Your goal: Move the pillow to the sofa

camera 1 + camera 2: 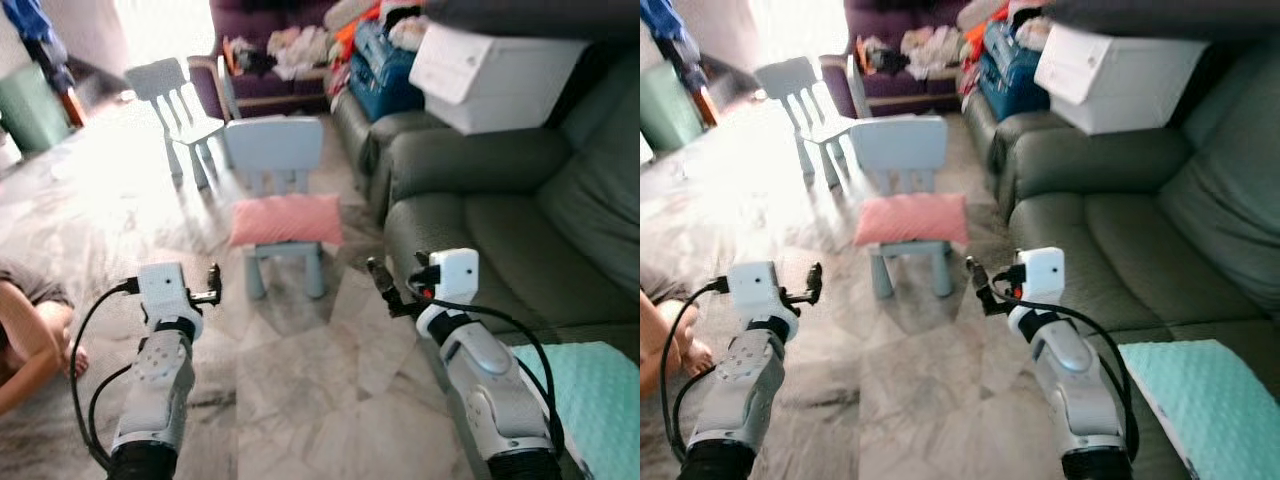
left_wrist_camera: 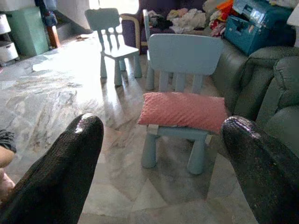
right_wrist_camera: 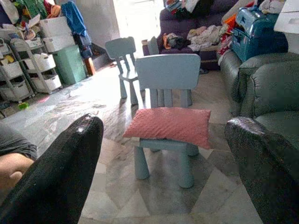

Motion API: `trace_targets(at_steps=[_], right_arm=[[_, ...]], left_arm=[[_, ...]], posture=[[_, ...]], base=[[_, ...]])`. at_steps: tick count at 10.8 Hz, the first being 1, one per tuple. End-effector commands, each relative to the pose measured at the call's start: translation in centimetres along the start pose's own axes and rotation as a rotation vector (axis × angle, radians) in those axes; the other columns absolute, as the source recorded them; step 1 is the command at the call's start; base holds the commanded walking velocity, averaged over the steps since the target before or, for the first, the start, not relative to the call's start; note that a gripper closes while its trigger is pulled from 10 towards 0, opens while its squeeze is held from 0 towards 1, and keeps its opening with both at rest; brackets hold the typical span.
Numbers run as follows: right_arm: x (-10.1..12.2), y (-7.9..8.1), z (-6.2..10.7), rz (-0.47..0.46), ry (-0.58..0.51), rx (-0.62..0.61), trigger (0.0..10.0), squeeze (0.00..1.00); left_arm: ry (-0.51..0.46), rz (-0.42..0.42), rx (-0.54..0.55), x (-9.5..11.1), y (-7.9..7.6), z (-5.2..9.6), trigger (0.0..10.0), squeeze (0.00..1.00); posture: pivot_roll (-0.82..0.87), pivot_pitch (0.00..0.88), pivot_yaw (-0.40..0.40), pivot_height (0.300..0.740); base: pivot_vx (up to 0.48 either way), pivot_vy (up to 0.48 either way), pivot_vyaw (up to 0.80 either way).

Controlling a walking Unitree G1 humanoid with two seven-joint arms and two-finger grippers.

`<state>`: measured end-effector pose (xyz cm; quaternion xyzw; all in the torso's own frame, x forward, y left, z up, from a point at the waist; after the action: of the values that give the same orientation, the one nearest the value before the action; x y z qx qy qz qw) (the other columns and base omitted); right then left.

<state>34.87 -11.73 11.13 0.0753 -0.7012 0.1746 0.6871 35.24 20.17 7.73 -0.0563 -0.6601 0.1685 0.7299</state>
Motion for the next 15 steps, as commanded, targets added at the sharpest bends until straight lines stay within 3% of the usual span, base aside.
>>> trace_targets(at_steps=[1, 5, 15], right_arm=[[0.5, -0.2, -0.2, 0.002, -0.017, -0.004, 10.0, 0.0], [0.6, 0.0, -0.2, 0.006, -0.019, 0.005, 10.0, 0.0], [0.5, 0.1, -0.2, 0.006, -0.016, 0.011, 10.0, 0.0]], left_arm=[[-0.019, 0.004, -0.001, 0.9, 0.1, -0.3, 10.0, 0.0], [-0.025, 0.066, 0.044, 0.9, 1.4, -0.1, 10.0, 0.0], [-0.006, 0.093, 0.03, 0.5, 1.4, 0.0, 10.0, 0.0]], posture=[[-0.1, 0.002, 0.068, 0.74], [-0.1, 0.002, 0.066, 0.74], [-0.1, 0.001, 0.065, 0.74]], base=[[0.0, 0.0, 0.0], [0.0, 0.0, 0.0], [0.383, 0.0, 0.0]])
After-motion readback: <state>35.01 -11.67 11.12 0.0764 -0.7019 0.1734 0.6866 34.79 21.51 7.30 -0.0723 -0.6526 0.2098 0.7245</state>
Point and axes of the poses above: a point about 5 cm out from each wrist's last joint towards the gripper, its own z axis pointing back from the gripper into the wrist, its own x axis along the axis of the wrist's last joint, y = z × x, the point moved 5 cm from there along -z, pointing out of the wrist towards the gripper, and after that the axes turned 14 degrees about z, right-handed, at the moved point
